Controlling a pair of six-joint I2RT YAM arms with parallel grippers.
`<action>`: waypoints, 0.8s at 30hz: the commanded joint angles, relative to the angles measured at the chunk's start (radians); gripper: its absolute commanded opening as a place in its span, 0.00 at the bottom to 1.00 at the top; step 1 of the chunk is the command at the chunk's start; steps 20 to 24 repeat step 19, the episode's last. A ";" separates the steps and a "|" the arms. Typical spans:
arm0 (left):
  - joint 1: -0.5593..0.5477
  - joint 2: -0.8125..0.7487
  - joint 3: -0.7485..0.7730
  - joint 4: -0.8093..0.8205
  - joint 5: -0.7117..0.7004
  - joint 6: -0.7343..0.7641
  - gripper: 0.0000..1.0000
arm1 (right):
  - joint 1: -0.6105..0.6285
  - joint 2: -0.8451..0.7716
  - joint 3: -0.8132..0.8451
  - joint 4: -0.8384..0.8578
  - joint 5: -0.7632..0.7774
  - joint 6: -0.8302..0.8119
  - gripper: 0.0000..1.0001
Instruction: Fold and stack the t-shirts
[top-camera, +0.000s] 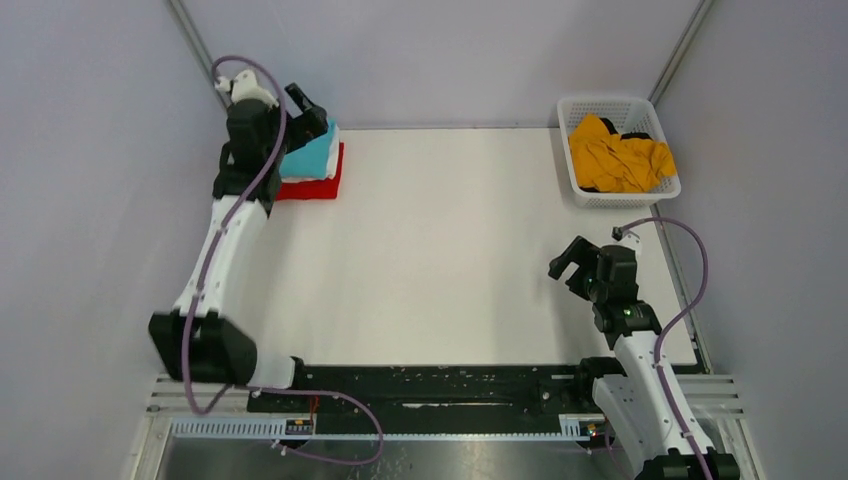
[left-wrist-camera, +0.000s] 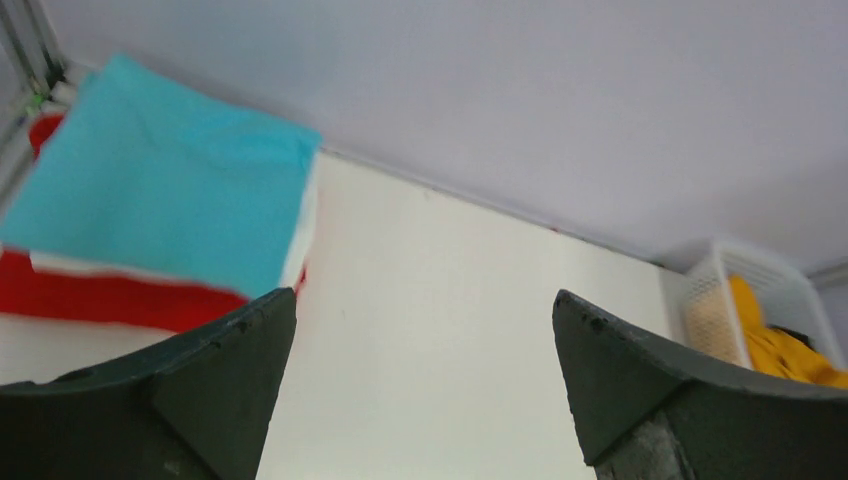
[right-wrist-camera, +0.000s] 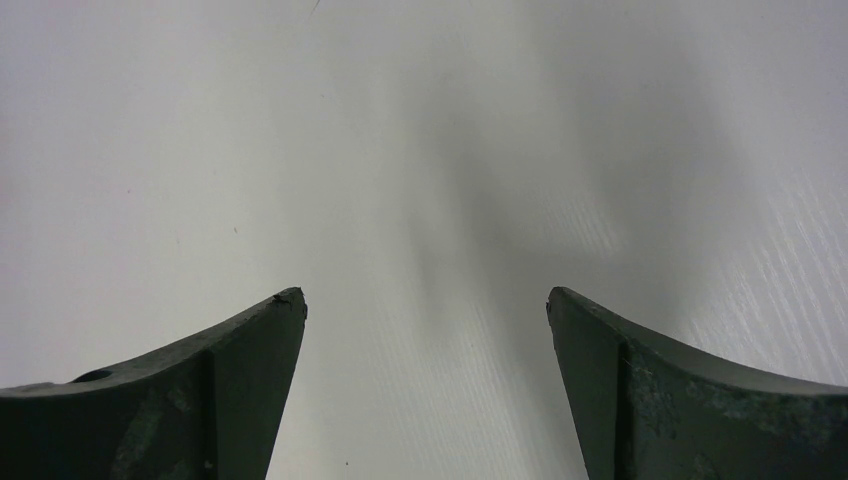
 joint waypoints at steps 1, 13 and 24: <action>-0.032 -0.268 -0.386 -0.045 0.000 -0.158 0.99 | -0.002 -0.031 0.003 -0.067 0.034 0.027 0.99; -0.170 -0.889 -0.981 -0.211 -0.216 -0.265 0.99 | -0.002 -0.072 -0.025 -0.074 0.113 0.053 0.99; -0.174 -0.942 -1.001 -0.184 -0.199 -0.252 0.99 | -0.002 -0.084 -0.016 -0.069 0.098 0.025 0.99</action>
